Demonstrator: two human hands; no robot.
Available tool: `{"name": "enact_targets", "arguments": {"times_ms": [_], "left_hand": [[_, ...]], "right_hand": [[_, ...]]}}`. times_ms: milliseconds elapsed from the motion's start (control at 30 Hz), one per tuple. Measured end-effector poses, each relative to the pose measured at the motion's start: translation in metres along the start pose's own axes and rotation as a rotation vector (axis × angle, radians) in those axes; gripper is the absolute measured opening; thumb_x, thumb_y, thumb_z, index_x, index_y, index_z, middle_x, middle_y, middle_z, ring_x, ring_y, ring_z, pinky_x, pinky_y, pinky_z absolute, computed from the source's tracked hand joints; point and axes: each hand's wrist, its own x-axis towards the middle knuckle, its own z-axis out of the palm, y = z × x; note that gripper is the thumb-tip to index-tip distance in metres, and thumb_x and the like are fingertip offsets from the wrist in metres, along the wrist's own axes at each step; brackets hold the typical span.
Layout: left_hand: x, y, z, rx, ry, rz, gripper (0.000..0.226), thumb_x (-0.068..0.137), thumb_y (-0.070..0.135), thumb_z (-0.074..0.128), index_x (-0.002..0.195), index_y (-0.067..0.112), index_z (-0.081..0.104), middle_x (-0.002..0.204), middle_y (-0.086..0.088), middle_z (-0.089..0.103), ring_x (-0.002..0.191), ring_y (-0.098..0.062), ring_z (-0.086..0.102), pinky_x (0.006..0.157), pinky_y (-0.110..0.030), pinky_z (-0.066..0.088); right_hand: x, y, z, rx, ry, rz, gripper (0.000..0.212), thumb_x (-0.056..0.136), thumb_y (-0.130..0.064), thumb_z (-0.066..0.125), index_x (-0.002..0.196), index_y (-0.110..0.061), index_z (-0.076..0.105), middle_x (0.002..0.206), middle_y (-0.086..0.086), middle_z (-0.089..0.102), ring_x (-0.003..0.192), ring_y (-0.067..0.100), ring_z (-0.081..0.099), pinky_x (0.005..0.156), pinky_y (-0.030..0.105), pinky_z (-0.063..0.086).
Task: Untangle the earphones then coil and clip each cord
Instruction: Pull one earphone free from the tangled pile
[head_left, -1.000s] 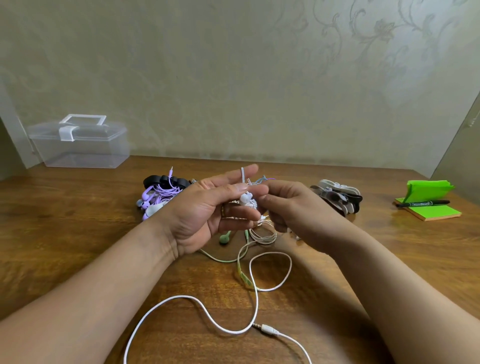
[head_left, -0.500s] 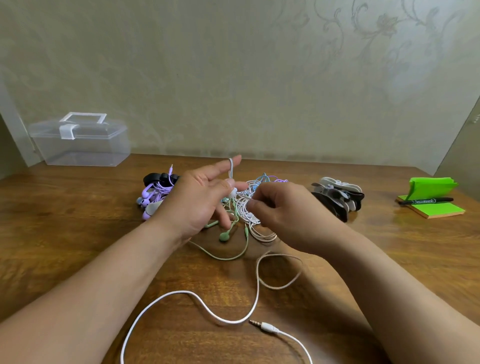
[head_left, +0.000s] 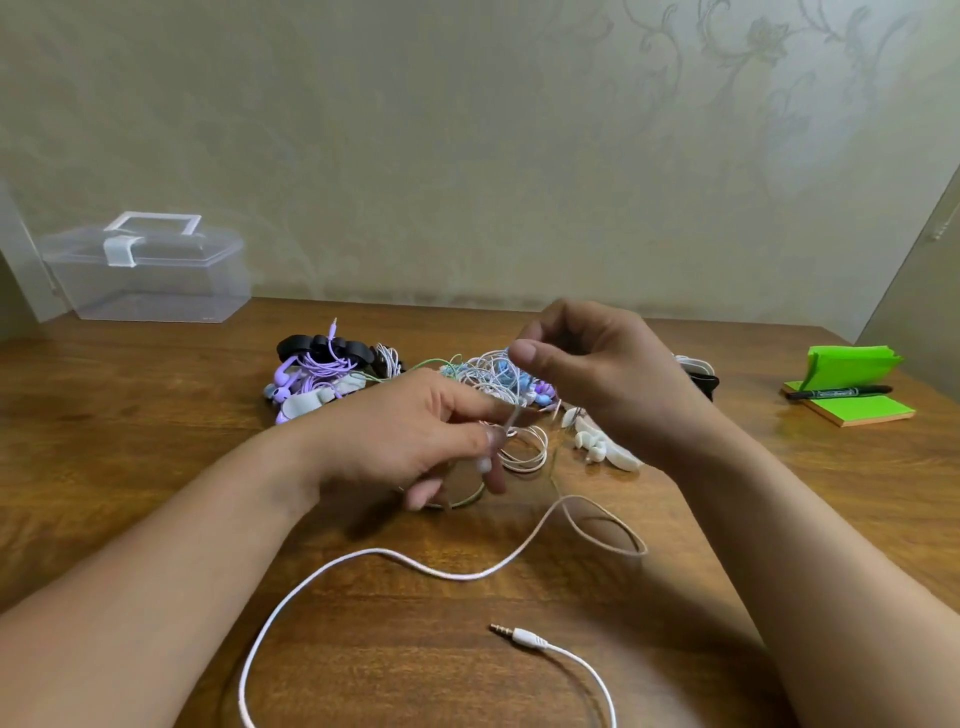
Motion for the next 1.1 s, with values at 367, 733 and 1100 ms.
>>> {"name": "enact_targets", "arguments": {"times_ms": [367,733,1100], "left_hand": [[0.007,-0.001,-0.007,-0.553,0.114,0.208,0.041,0.099,0.02,0.055,0.137,0.029,0.066,0.119,-0.01,0.074,0.033,-0.004,0.038,0.064,-0.027,0.058],[0.019,-0.021,-0.008,0.18,0.512,0.175,0.047,0.105,0.025,0.059,0.146,0.045,0.052,0.099,0.016,0.078,0.079,0.007,0.062,0.07,-0.031,0.055],[0.003,-0.003,-0.011,0.135,0.096,0.035,0.028,0.104,0.019,0.061,0.128,0.03,0.071,0.099,-0.01,0.077,0.078,-0.021,0.07,0.071,-0.045,0.06]], "right_hand": [[0.0,0.011,0.031,0.638,-0.209,0.31,0.022,0.102,-0.031,0.057,0.095,-0.011,0.062,0.064,-0.004,0.044,0.053,0.007,0.026,0.05,0.022,0.018],[-0.006,-0.006,0.032,-0.563,-0.12,0.118,0.019,0.105,-0.032,0.058,0.099,-0.018,0.069,0.078,-0.003,0.068,0.063,0.007,0.056,0.058,0.026,0.039],[-0.004,-0.007,0.012,-0.148,0.0,-0.06,0.006,0.095,-0.014,0.075,0.099,-0.016,0.072,0.089,-0.004,0.075,0.081,0.009,0.07,0.073,0.026,0.055]]}}
